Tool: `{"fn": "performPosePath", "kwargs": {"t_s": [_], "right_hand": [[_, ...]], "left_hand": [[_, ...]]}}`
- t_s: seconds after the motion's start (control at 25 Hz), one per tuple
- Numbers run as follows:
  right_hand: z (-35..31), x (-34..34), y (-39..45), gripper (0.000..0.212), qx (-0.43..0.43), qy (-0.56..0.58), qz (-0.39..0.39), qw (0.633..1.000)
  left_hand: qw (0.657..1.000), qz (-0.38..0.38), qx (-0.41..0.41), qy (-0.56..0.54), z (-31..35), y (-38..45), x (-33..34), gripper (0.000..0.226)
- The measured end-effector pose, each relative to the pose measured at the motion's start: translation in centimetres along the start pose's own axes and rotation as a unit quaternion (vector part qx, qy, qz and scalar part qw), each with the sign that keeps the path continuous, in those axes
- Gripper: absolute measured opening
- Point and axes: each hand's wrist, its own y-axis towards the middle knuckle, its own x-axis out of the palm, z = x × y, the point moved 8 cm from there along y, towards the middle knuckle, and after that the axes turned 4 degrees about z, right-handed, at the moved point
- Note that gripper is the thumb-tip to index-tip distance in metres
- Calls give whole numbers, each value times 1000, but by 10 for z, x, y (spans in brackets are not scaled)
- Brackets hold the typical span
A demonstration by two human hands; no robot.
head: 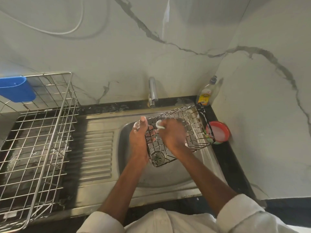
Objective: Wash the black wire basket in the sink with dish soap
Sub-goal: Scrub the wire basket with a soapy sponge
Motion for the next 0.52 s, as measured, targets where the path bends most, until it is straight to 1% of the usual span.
{"fn": "performPosePath", "kwargs": {"t_s": [0.04, 0.08, 0.12, 0.16, 0.24, 0.28, 0.32, 0.36, 0.4, 0.44, 0.48, 0.52], "right_hand": [[-10, 14, -10, 23, -51, 3, -70, 996], [-14, 23, -18, 25, -83, 4, -130, 988], [-12, 22, -21, 26, -90, -9, -151, 984], [-5, 12, -14, 27, -70, -37, -125, 989], [16, -21, 5, 32, 6, -98, -7, 995], [23, -35, 11, 35, 22, -119, 39, 992], [25, -39, 15, 36, 17, -127, 58, 990], [22, -37, 15, 36, 3, -124, 48, 991], [16, -28, 11, 34, -18, -107, 7, 994], [9, -12, 2, 32, -47, -85, -58, 994], [-1, 5, -12, 30, -85, -58, -130, 986], [-12, 17, -29, 30, -130, -27, -184, 974]], "left_hand": [[1000, 9, 5, 7, 3, 1, -1, 71], [1000, 17, 10, 9, 6, 2, -3, 72], [1000, 22, 16, 11, 7, 3, -6, 75], [999, 22, 22, 9, 8, 5, -9, 75], [999, 12, 31, 4, 9, 8, -12, 63], [999, 7, 33, 4, 9, 9, -12, 57], [999, 4, 38, 4, 10, 10, -12, 55], [999, 2, 43, 1, 14, 11, -11, 58], [999, 1, 48, -2, 16, 13, -11, 66], [998, -1, 55, -2, 19, 15, -11, 77], [998, -5, 67, 1, 22, 18, -10, 86], [997, -12, 82, 2, 28, 20, -9, 91]]}}
